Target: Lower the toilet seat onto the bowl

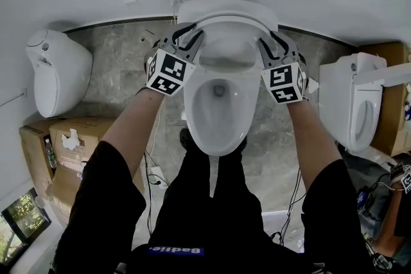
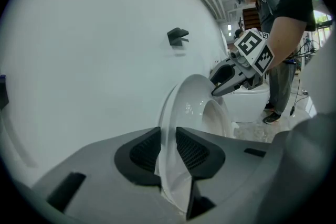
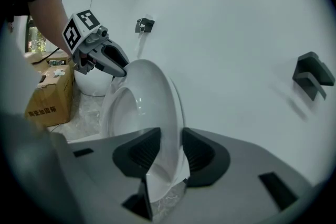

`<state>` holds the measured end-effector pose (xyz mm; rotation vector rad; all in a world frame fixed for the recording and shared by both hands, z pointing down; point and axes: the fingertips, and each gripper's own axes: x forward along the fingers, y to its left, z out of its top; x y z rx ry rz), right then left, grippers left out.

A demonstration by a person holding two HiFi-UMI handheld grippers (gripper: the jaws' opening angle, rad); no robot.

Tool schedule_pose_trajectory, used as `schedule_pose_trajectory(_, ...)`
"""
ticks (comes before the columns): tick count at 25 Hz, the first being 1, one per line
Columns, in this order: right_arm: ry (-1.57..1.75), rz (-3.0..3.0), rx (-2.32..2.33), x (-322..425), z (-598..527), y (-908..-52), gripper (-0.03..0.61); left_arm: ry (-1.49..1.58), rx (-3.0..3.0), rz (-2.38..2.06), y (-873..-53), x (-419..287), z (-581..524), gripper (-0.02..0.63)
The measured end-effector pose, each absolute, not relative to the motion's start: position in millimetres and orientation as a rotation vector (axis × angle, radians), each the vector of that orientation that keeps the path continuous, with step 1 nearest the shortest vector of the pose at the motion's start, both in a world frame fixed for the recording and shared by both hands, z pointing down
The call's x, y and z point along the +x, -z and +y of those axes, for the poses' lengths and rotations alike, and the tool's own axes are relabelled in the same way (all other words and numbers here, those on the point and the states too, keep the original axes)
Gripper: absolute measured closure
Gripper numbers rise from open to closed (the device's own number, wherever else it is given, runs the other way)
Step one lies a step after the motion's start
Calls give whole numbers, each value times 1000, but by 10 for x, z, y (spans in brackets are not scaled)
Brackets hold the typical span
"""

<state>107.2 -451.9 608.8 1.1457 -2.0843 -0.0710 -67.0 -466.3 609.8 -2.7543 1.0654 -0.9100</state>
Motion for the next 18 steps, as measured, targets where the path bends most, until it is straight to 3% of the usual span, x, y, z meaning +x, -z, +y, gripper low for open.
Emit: schedule_pose_trajectory(18,55,-2019,1123,1044,-3731,-5978,456,963,-2822,947,-6008,-713,-3855,518)
